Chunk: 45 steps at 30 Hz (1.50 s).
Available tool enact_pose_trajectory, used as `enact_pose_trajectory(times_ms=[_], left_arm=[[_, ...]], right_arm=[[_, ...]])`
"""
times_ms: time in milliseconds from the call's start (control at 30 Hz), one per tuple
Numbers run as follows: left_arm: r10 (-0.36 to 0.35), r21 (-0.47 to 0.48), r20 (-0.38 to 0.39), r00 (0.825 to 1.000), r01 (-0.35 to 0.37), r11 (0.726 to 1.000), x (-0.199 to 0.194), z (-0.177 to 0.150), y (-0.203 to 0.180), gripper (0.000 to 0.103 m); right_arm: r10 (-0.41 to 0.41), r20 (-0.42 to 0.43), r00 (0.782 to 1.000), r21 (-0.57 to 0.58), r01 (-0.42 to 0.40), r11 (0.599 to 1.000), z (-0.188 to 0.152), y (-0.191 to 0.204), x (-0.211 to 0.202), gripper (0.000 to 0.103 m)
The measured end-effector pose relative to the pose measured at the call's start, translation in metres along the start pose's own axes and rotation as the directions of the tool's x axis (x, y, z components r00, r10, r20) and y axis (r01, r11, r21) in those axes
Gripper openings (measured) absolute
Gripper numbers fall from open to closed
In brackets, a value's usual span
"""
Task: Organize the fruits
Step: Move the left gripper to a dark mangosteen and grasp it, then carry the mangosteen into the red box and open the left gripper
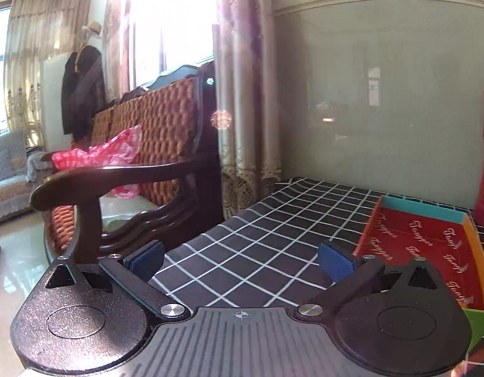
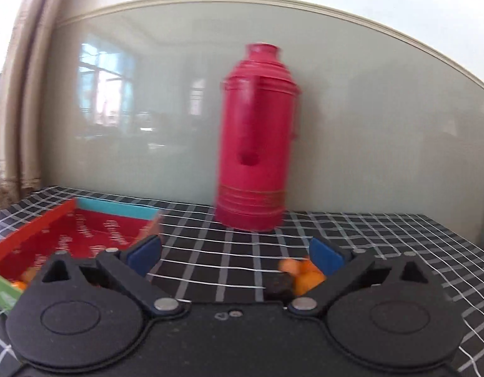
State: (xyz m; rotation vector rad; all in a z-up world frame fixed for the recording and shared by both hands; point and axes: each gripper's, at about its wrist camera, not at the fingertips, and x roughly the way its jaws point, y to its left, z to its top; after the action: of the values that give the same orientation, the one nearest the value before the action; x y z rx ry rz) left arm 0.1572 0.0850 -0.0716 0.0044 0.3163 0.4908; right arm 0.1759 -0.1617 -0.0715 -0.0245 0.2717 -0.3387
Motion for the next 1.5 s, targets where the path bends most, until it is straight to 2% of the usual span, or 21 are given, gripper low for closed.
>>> enact_pose_trajectory(times_ms=[167,333,467,567,733,833,867,900,967,1067,1133,1200,1333,1400,1433,1500], left_arm=[[-0.128,0.078,0.051,0.990,0.124,0.989,-0.021,0.001,-0.046,0.103],[-0.281,0.158,0.061,0.958,0.269,0.950,-0.041,-0.005,-0.090,0.103],[-0.405,0.230,0.059,0.913,0.382,0.895,-0.059,-0.014,-0.126,0.103],[-0.484,0.282,0.041,0.874,0.455,0.845,-0.072,-0.021,-0.154,0.103],[-0.583,0.342,-0.052,0.811,0.563,0.752,-0.081,-0.032,-0.203,0.102],[-0.617,0.378,-0.116,0.778,0.609,0.697,-0.080,-0.037,-0.233,0.102],[-0.625,0.381,-0.131,0.769,0.621,0.685,-0.080,-0.039,-0.241,0.096],[-0.631,0.386,-0.150,0.761,0.633,0.671,-0.079,-0.040,-0.248,0.083],[-0.643,0.388,-0.191,0.742,0.659,0.645,-0.076,-0.042,-0.261,0.076],[-0.639,0.401,-0.207,0.740,0.661,0.635,-0.071,-0.044,-0.278,0.076],[-0.643,0.413,-0.211,0.736,0.663,0.624,-0.070,-0.044,-0.288,0.072],[-0.646,0.424,-0.225,0.729,0.671,0.609,-0.066,-0.043,-0.298,0.065],[-0.643,0.419,-0.267,0.718,0.687,0.593,-0.053,-0.044,-0.318,0.064],[-0.639,0.406,-0.284,0.714,0.694,0.595,-0.047,-0.045,-0.323,0.055],[-0.640,0.392,-0.301,0.707,0.704,0.593,-0.044,-0.045,-0.325,0.052],[-0.641,0.375,-0.309,0.702,0.710,0.596,-0.041,-0.045,-0.328,0.047]], right_arm=[[-0.135,-0.027,0.991,0.080,0.136,0.987,-0.003,-0.040,0.007,0.095],[-0.269,-0.020,0.963,0.100,0.269,0.958,-0.006,-0.072,0.005,0.097],[-0.339,-0.031,0.940,0.130,0.340,0.931,-0.008,-0.099,0.001,0.097],[-0.344,-0.036,0.938,0.178,0.344,0.922,-0.012,-0.119,-0.006,0.097],[-0.355,-0.049,0.934,0.237,0.356,0.904,-0.016,-0.144,-0.012,0.097],[-0.372,-0.047,0.927,0.256,0.371,0.893,-0.018,-0.158,-0.015,0.097],[-0.380,-0.047,0.924,0.258,0.379,0.889,-0.018,-0.162,-0.017,0.097],[-0.386,-0.046,0.921,0.261,0.385,0.885,-0.019,-0.165,-0.018,0.097],[-0.402,-0.042,0.915,0.267,0.398,0.878,-0.019,-0.173,-0.019,0.097],[-0.416,-0.044,0.908,0.287,0.410,0.866,-0.020,-0.184,-0.022,0.097],[-0.418,-0.046,0.907,0.302,0.412,0.860,-0.021,-0.189,-0.023,0.097],[-0.416,-0.053,0.908,0.309,0.411,0.858,-0.021,-0.192,-0.022,0.097],[-0.401,-0.056,0.914,0.320,0.397,0.860,-0.022,-0.194,-0.023,0.097],[-0.395,-0.048,0.918,0.321,0.388,0.864,-0.021,-0.193,-0.024,0.097],[-0.395,-0.041,0.918,0.318,0.387,0.866,-0.021,-0.194,-0.025,0.097],[-0.396,-0.030,0.918,0.302,0.386,0.872,-0.020,-0.191,-0.026,0.097]])
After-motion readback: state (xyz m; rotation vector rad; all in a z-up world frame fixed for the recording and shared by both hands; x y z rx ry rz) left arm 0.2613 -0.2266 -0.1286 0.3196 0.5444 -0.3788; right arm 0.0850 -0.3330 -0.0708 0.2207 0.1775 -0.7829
